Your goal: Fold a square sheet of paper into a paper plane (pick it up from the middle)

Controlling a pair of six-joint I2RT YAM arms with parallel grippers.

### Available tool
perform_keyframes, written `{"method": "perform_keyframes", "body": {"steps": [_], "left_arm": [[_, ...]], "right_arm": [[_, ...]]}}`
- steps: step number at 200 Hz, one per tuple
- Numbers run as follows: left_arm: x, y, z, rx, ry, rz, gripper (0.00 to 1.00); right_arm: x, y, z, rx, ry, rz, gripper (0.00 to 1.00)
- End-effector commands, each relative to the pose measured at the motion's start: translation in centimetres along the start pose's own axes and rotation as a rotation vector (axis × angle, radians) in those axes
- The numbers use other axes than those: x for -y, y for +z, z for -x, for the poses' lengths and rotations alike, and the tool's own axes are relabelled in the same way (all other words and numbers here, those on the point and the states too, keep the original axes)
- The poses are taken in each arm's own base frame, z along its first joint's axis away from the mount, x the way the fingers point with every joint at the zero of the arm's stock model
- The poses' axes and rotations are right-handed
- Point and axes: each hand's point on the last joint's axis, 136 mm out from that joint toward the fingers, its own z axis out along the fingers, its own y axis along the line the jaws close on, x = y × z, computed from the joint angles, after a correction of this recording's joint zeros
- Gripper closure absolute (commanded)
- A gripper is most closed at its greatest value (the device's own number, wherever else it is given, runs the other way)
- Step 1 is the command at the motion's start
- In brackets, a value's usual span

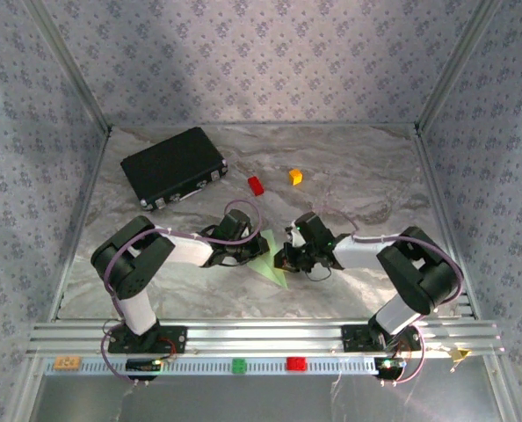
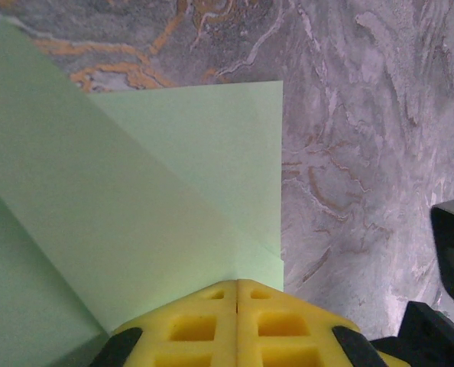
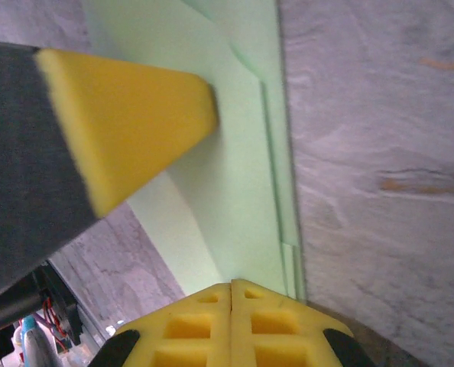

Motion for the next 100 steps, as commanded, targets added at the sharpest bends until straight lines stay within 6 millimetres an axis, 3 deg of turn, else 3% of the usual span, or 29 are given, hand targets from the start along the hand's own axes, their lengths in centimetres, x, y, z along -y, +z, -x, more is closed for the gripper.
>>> {"method": "perform_keyframes", "body": {"steps": [1, 51, 84, 100], "left_arm": [[-1.8, -0.3, 0.0, -0.011, 0.016, 0.086, 0.92], [1.7, -2.0, 0.6, 0.005, 0.088, 0.036, 0.87], [1.9, -2.1, -2.0, -0.053, 0.11, 0.021, 1.0], [1.5, -1.8, -3.2, -0.089, 0.117, 0.027, 1.0]], "right_arm": [[3.8, 0.3, -2.3, -0.052, 0.051, -0.087, 1.0], [4.7, 0.7, -2.7, -0.061, 0.073, -0.097, 1.0], [4.5, 0.7, -2.6, -0.057, 0.069, -0.094, 1.0], [4.6, 0.6, -2.7, -0.057, 0.071, -0.096, 1.0]]}}
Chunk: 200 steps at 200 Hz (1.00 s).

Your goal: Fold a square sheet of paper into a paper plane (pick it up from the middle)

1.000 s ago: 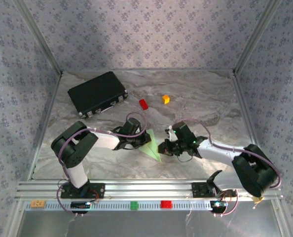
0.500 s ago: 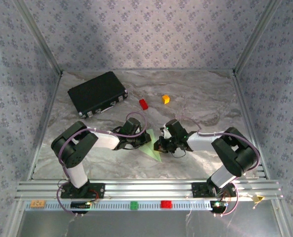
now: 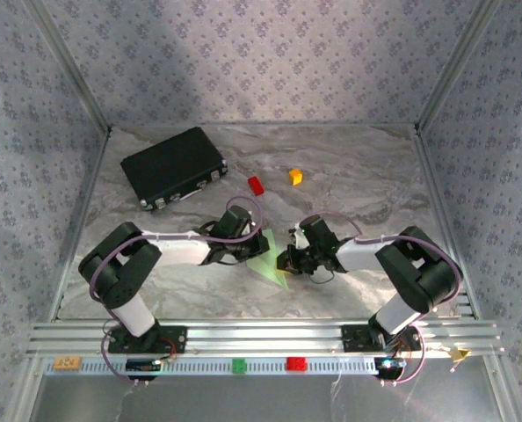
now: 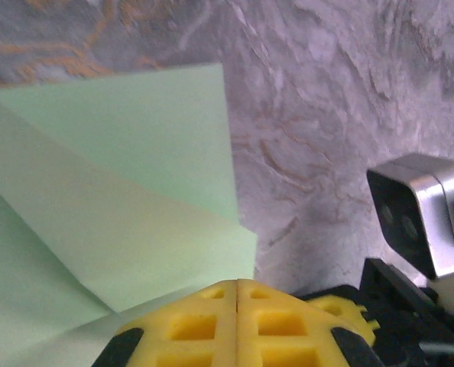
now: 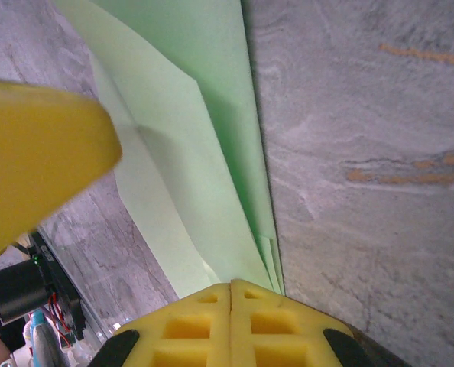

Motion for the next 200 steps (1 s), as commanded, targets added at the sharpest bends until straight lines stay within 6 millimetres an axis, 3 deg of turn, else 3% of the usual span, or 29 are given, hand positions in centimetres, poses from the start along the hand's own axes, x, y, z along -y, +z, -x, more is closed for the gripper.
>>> {"method": "perform_keyframes", "body": {"steps": [1, 72, 125, 169, 200], "left_arm": [[-0.2, 0.0, -2.3, -0.066, 0.027, 0.01, 1.0], [-1.9, 1.7, -3.4, -0.1, -0.019, 0.024, 1.0], [-4.5, 0.9, -2.6, -0.03, -0.066, 0.148, 1.0], [-1.4, 0.0, -1.4, -0.008, 0.004, 0.062, 1.0], [0.2, 0.5, -1.1, -0.028, 0.037, 0.015, 1.0]], "right_arm": [[4.2, 0.4, -2.5, -0.062, 0.076, -0.137, 1.0], [4.3, 0.3, -2.5, -0.059, 0.077, -0.14, 1.0], [4.7, 0.1, -2.8, -0.063, 0.076, -0.156, 1.0], [4.9, 0.0, -2.9, -0.066, 0.074, -0.162, 1.0], [4.9, -0.2, -3.1, -0.072, 0.066, -0.166, 1.0]]}}
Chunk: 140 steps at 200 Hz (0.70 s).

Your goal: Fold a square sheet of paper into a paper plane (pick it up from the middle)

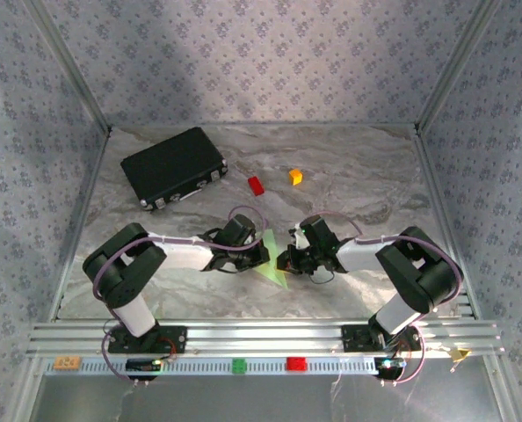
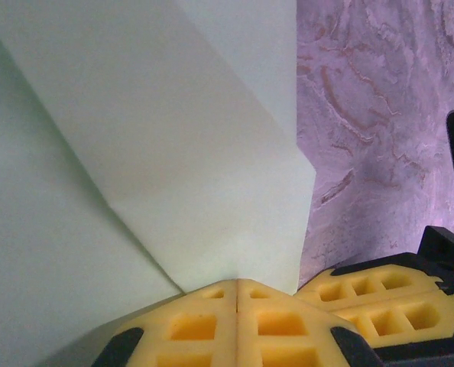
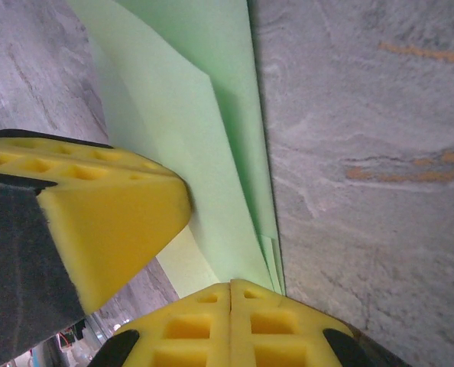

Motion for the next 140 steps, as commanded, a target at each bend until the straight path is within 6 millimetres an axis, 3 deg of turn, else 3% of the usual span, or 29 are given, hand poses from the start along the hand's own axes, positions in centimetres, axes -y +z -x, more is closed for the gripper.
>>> {"method": "perform_keyframes", "body": {"steps": [1, 44, 110, 140], "left_arm": [[2.0, -0.4, 1.0, 0.01, 0.044, -0.044, 1.0], [2.0, 0.9, 0.6, -0.03, 0.03, -0.075, 1.0], [-2.5, 1.6, 0.8, -0.022, -0.018, 0.026, 1.0], [-3.2, 1.4, 1.9, 0.002, -0.019, 0.039, 1.0]], "right_arm": [[4.9, -0.1, -3.1, -0.075, 0.071, -0.166, 1.0], [5.2, -0.1, -3.2, -0.074, 0.075, -0.165, 1.0], [5.7, -0.2, -3.4, -0.079, 0.082, -0.179, 1.0], [5.8, -0.3, -3.4, -0.077, 0.076, -0.19, 1.0]]}}
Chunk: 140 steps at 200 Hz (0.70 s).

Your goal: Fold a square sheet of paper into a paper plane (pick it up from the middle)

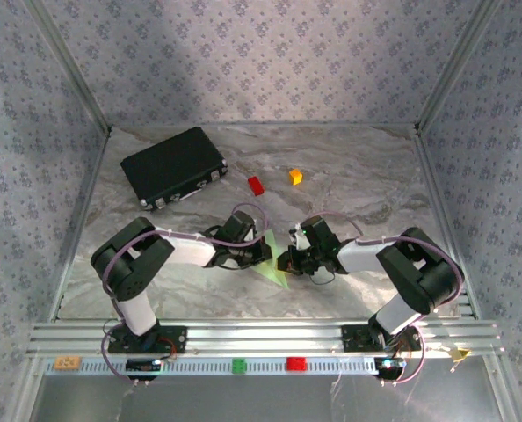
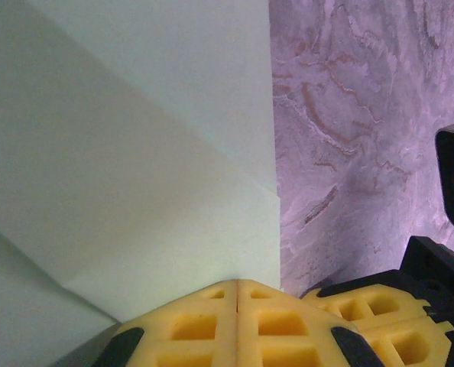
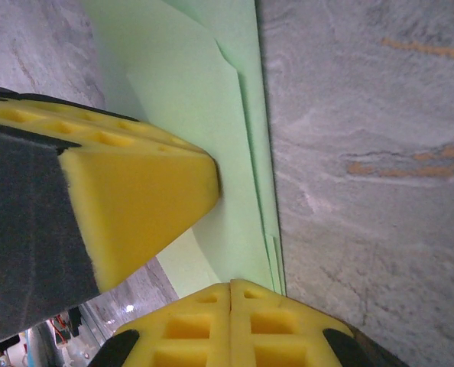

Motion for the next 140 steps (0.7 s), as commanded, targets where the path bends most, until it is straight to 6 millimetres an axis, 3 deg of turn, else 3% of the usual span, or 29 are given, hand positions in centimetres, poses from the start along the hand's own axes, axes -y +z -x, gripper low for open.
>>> {"method": "perform_keyframes", "body": {"steps": [1, 62, 140], "left_arm": [[-3.5, 0.2, 1.2, 0.042, -0.015, 0.096, 1.0], [-3.8, -0.2, 3.7, 0.066, -0.026, 0.105, 1.0], [-6.1, -1.7, 6.7, 0.104, -0.077, 0.136, 1.0]], "right_arm": [[5.5, -0.3, -3.4, -0.084, 0.093, -0.194, 1.0], [5.7, -0.5, -3.6, -0.086, 0.087, -0.202, 1.0], [5.6, -0.6, -3.7, -0.087, 0.081, -0.197, 1.0]]}}
